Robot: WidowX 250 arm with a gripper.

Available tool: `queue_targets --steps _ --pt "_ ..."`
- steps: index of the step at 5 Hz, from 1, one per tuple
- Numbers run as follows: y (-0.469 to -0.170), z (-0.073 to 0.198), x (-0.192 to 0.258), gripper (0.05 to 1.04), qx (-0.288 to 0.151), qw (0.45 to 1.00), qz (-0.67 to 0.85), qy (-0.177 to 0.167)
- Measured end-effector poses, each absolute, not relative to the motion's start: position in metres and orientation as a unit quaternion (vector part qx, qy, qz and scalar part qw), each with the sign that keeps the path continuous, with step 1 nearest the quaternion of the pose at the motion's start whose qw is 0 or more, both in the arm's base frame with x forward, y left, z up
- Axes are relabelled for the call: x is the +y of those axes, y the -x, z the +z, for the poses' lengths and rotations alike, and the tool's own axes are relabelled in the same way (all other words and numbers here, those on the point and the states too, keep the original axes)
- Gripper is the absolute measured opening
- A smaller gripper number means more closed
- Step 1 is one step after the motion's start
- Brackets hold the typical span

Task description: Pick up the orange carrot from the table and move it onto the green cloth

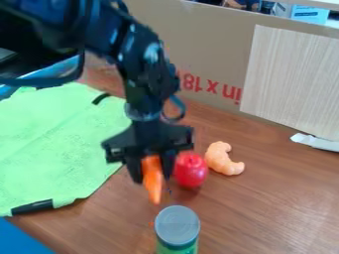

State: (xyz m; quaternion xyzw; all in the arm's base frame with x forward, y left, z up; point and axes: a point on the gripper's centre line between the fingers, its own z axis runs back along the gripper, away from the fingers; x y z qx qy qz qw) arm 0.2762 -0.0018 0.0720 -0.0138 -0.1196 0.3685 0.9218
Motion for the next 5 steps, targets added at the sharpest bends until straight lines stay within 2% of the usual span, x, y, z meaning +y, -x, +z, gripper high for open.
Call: queue_targets --steps 1,2,5 --pt "-0.298 0.089 0.010 0.489 -0.121 0.915 0.385 0.022" --pt "-0.316 0.090 0.022 0.489 -0.125 0.915 0.382 0.010" --pt "-0.343 0.076 0.093 0.489 -0.163 0.897 0.411 -0.019"
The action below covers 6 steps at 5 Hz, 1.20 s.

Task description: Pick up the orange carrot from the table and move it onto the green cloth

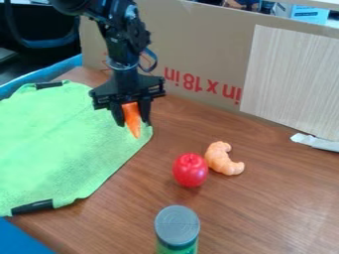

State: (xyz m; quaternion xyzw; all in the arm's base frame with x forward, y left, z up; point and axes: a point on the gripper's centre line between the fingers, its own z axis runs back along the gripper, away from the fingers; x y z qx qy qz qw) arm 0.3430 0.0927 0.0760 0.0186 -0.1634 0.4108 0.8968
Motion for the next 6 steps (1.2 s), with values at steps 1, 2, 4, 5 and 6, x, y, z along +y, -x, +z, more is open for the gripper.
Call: queue_targets --steps 1,2,4,5,6 --pt "-0.347 0.077 0.112 0.489 -0.170 0.889 0.424 -0.021" --pt "-0.356 0.080 0.126 0.489 -0.179 0.881 0.437 -0.020" --pt "-0.362 0.058 0.151 0.489 -0.178 0.876 0.447 -0.043" --pt "-0.359 0.052 0.148 0.489 -0.178 0.880 0.438 -0.043" --pt "-0.353 0.042 0.142 0.557 -0.171 0.890 0.419 -0.053"
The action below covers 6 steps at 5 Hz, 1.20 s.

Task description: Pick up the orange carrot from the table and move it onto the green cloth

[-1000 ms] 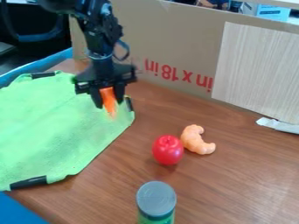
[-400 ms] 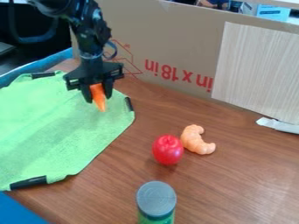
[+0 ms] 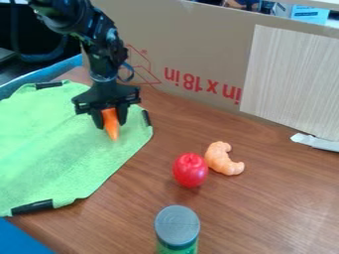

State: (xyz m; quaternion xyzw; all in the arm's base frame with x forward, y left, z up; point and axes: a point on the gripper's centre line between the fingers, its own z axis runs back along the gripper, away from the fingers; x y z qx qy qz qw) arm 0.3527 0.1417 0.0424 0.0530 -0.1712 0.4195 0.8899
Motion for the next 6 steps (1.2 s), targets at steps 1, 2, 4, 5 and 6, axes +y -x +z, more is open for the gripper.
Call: queue_targets --steps 1,2,4,5,6 --pt "-0.353 0.042 0.140 0.858 -0.169 0.895 0.409 -0.053" --pt "-0.353 0.048 0.139 1.004 -0.151 0.901 0.404 -0.052" --pt "-0.354 0.100 0.141 1.000 -0.153 0.903 0.401 -0.034" --pt "-0.343 0.126 0.141 1.000 -0.136 0.908 0.396 -0.021" --pt "-0.327 0.145 0.137 1.000 -0.107 0.916 0.386 -0.011"
